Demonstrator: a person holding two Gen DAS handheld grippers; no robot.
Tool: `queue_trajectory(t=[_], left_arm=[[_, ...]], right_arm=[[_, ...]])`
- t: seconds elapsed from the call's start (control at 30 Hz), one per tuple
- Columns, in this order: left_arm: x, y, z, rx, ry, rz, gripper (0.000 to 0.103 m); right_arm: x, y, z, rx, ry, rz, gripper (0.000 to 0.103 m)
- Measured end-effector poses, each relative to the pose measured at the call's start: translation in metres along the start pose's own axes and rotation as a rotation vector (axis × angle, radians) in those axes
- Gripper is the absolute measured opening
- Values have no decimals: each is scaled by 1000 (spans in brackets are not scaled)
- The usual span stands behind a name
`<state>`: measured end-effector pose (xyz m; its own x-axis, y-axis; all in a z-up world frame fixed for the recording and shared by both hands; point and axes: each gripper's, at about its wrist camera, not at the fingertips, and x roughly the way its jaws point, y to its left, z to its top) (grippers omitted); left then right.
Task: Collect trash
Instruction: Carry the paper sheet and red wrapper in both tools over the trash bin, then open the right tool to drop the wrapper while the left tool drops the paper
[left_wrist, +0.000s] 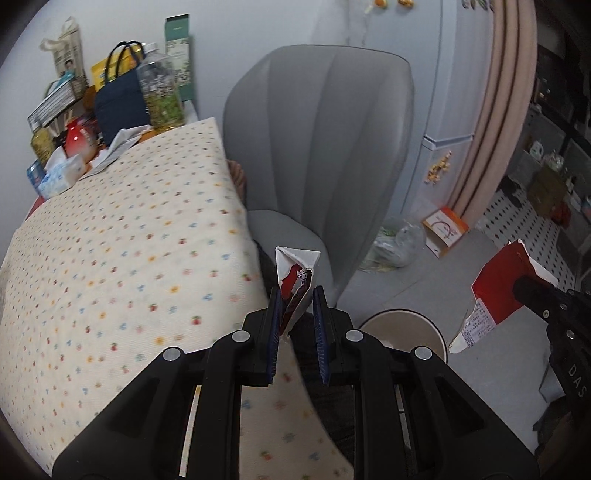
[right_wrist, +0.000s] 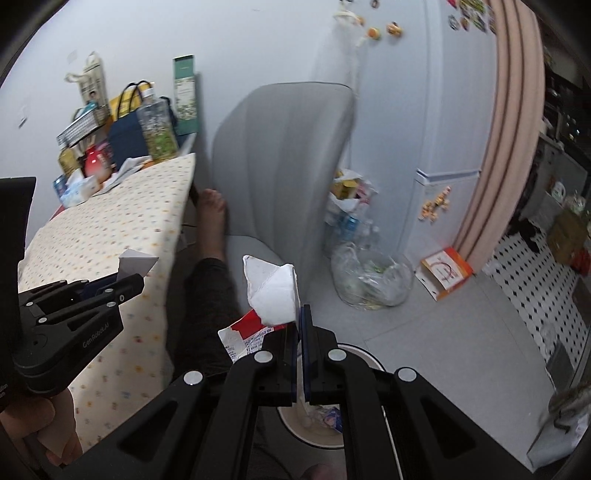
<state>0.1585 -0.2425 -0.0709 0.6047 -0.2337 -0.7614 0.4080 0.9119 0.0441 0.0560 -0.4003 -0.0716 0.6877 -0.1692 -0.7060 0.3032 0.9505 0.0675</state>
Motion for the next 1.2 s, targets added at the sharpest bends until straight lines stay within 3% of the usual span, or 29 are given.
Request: queue_trajectory(t=[0.33, 0.6, 0.67, 0.7, 0.73, 0.97, 1.03, 1.2], left_arm=[[31, -51, 7, 88, 50, -32, 17], [44, -63, 4, 116, 81, -17, 17], [46, -63, 3, 118, 87, -13, 17], [46, -64, 3, 120, 90, -11, 17], [47, -63, 3, 122, 91, -10, 17], [49, -73, 0, 141, 98, -15, 17], [48, -78, -1, 151, 100, -22, 17], [50, -97, 0, 177, 104, -52, 17]], right_arm=[[25, -51, -10, 85, 44, -42, 3], [56, -68, -27, 115, 121, -50, 8], [63, -71, -33, 114, 150, -44, 16], [65, -74, -35, 119, 157, -48, 28], [66, -76, -37, 125, 157, -52, 35], [64, -88, -43, 142, 160, -54, 37], [59, -93, -43, 149, 152, -64, 47], [44, -109, -42, 165, 123, -95, 59]])
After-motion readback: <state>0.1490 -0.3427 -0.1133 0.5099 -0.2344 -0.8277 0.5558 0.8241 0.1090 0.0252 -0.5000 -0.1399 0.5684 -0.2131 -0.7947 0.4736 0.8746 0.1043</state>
